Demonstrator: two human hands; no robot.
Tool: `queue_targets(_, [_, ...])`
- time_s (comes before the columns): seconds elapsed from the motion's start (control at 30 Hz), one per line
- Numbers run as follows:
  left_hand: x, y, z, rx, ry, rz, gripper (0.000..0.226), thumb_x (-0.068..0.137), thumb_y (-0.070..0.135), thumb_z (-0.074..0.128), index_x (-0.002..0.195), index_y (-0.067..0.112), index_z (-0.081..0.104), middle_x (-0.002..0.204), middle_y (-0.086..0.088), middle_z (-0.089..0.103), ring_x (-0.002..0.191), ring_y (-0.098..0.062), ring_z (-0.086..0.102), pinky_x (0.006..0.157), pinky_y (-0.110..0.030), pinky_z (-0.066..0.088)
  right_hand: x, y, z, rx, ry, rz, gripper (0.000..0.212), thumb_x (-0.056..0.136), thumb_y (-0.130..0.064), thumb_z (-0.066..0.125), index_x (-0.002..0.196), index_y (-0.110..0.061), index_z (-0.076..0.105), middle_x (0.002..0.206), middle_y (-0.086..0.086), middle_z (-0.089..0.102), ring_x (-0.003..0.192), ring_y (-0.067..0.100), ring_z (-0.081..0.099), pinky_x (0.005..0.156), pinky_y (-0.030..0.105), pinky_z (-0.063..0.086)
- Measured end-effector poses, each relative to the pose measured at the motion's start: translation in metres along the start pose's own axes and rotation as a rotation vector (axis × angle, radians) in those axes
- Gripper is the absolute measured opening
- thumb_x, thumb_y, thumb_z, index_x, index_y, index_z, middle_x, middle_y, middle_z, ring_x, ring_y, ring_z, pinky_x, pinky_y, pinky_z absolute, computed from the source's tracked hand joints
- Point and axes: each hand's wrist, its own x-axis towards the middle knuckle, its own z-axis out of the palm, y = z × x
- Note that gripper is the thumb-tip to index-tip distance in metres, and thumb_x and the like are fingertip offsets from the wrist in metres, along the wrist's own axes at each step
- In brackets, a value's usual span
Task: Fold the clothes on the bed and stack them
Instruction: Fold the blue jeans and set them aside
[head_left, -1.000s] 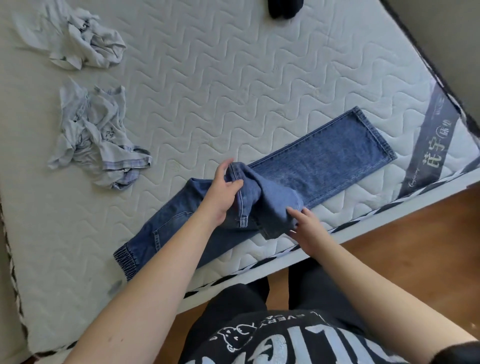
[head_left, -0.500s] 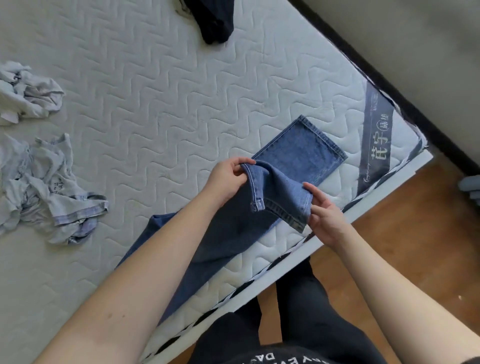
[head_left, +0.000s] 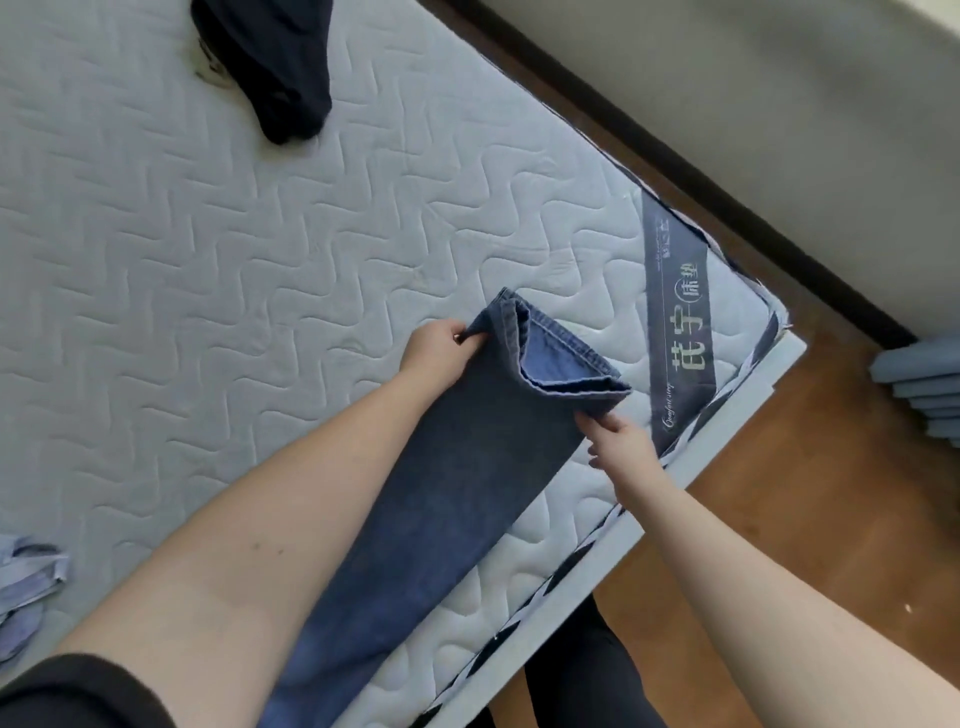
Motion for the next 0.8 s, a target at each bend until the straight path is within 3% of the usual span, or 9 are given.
queue_targets(0.1, [0.036, -0.010, 0.019, 0.061, -0.038, -0.044, 0.025, 0.091, 0.041, 0.061, 0.076, 0.022, 0.066, 0.065, 0.008, 0.056, 0.077, -0.023, 0.058, 0.055, -0.028, 0.032, 0.033, 0.006, -0.004, -0.038, -0.024, 0.027, 0.008, 0.093, -0.023, 0.065, 0.087, -0.018, 0.065, 0.072, -0.004, 0.060, 0.064, 0.012, 0.048, 0.055, 0.023, 0.042])
queue_targets(0.2, [0.064, -0.023, 0.038, 0.142, -0.104, -0.020, 0.019, 0.088, 0.036, 0.067, 0.092, 0.019, 0.073, 0.075, 0.000, 0.063, 0.086, -0.027, 0.064, 0.067, -0.026, 0.039, 0.062, 0.013, -0.003, -0.052, -0.020, 0.042, 0.002, 0.091, -0.012, 0.065, 0.090, -0.013, 0.064, 0.073, 0.001, 0.060, 0.059, 0.013, 0.047, 0.048, 0.022, 0.037])
queue_targets(0.3, [0.085, -0.023, 0.054, 0.084, -0.153, 0.005, 0.024, 0.085, 0.040, 0.072, 0.100, 0.022, 0.068, 0.092, 0.001, 0.069, 0.087, -0.019, 0.062, 0.072, -0.026, 0.041, 0.086, 0.012, 0.000, 0.085, 0.065, 0.032, 0.010, 0.090, -0.019, 0.069, 0.094, -0.017, 0.060, 0.077, 0.001, 0.063, 0.048, 0.010, 0.045, 0.042, 0.021, 0.033])
queue_targets(0.4, [0.103, -0.009, 0.060, 0.020, -0.115, 0.061, 0.021, 0.088, 0.039, 0.068, 0.097, 0.020, 0.064, 0.085, 0.005, 0.063, 0.083, -0.019, 0.059, 0.068, -0.025, 0.035, 0.101, 0.005, 0.001, 0.197, 0.158, -0.019, 0.006, 0.092, -0.019, 0.067, 0.093, -0.016, 0.062, 0.076, 0.001, 0.065, 0.041, 0.003, 0.047, 0.040, 0.016, 0.036])
queue_targets(0.53, [0.118, 0.003, 0.058, 0.012, -0.010, 0.129, 0.006, 0.089, 0.025, 0.066, 0.092, 0.019, 0.066, 0.074, 0.007, 0.059, 0.081, -0.021, 0.057, 0.063, -0.023, 0.030, 0.109, 0.007, -0.006, -0.040, 0.281, -0.124, 0.009, 0.086, -0.030, 0.072, 0.086, -0.021, 0.069, 0.075, -0.008, 0.068, 0.068, 0.011, 0.059, 0.061, 0.028, 0.044])
queue_targets(0.63, [0.125, 0.001, 0.062, 0.117, -0.001, 0.133, 0.020, 0.086, 0.027, 0.071, 0.101, 0.015, 0.066, 0.102, -0.008, 0.060, 0.099, -0.025, 0.055, 0.085, -0.030, 0.041, 0.115, 0.012, -0.011, -0.264, 0.346, -0.100, 0.020, 0.082, -0.035, 0.074, 0.096, -0.022, 0.071, 0.100, 0.002, 0.066, 0.095, 0.020, 0.061, 0.081, 0.031, 0.046])
queue_targets(0.7, [0.128, 0.000, 0.068, 0.104, 0.017, 0.061, 0.035, 0.082, 0.029, 0.076, 0.107, 0.012, 0.060, 0.110, -0.011, 0.058, 0.105, -0.026, 0.054, 0.094, -0.036, 0.043, 0.118, 0.014, -0.013, -0.335, 0.345, -0.070, 0.036, 0.080, -0.034, 0.076, 0.110, -0.016, 0.064, 0.113, 0.008, 0.057, 0.106, 0.026, 0.056, 0.094, 0.034, 0.043])
queue_targets(0.8, [0.134, 0.007, 0.068, 0.006, -0.021, -0.028, 0.052, 0.080, 0.036, 0.079, 0.116, 0.009, 0.053, 0.102, -0.005, 0.060, 0.096, -0.023, 0.057, 0.084, -0.032, 0.044, 0.121, 0.008, -0.016, -0.254, 0.251, -0.060, 0.047, 0.078, -0.033, 0.080, 0.115, -0.015, 0.056, 0.103, 0.001, 0.061, 0.096, 0.021, 0.060, 0.082, 0.030, 0.044])
